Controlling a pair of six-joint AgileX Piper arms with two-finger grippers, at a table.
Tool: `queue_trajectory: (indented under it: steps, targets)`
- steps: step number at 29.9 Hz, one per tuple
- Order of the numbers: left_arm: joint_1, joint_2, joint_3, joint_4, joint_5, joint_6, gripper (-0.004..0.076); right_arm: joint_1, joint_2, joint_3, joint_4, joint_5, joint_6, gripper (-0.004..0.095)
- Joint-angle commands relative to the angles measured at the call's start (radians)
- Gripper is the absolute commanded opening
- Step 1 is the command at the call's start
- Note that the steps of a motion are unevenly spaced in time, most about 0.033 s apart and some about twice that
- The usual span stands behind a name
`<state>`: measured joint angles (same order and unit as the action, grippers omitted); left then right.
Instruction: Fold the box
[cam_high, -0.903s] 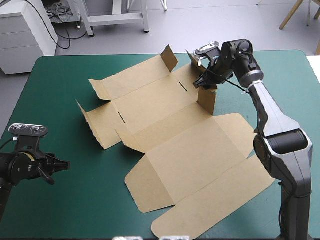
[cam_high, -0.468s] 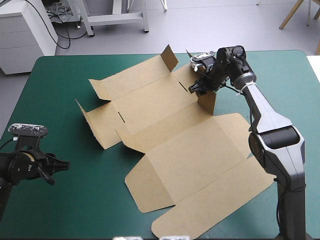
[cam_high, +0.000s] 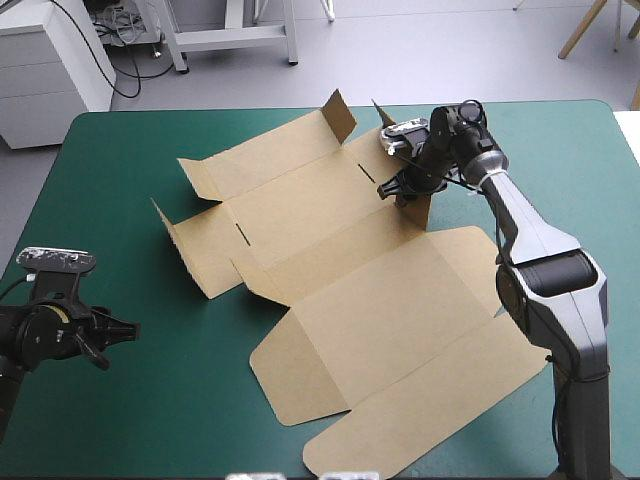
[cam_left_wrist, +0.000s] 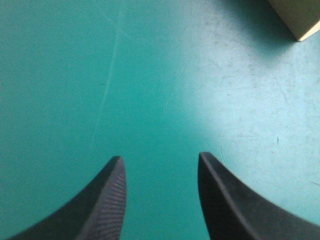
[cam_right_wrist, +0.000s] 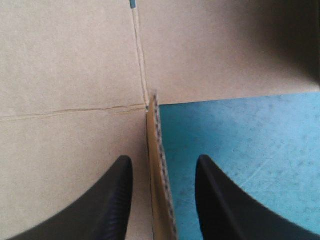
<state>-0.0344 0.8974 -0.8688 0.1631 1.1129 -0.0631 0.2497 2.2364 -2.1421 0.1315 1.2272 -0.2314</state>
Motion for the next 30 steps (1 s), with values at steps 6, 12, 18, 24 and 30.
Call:
queue_trajectory:
  steps: [6,12,18,24,30]
  targets:
    - [-0.001,-0.004,-0.026,0.002,-0.044,-0.007,0.0307,-0.007,-0.068,-0.017,-0.016,-0.023,-0.002,-0.0019]
    - [-0.001,-0.004,-0.026,0.004,-0.046,-0.005,0.0302,-0.007,-0.068,-0.017,-0.048,-0.023,-0.069,-0.0010]
    - [-0.001,-0.004,-0.026,0.006,-0.048,-0.005,0.0302,-0.007,-0.068,-0.036,-0.006,-0.046,-0.246,-0.0019]
    - [-0.001,-0.004,-0.026,0.019,-0.046,0.012,0.0300,-0.006,-0.068,-0.047,0.165,-0.064,-0.591,-0.0019]
    - [-0.001,-0.004,-0.026,0.031,-0.045,0.015,0.0299,-0.006,-0.068,-0.053,0.351,-0.130,-0.760,-0.0019]
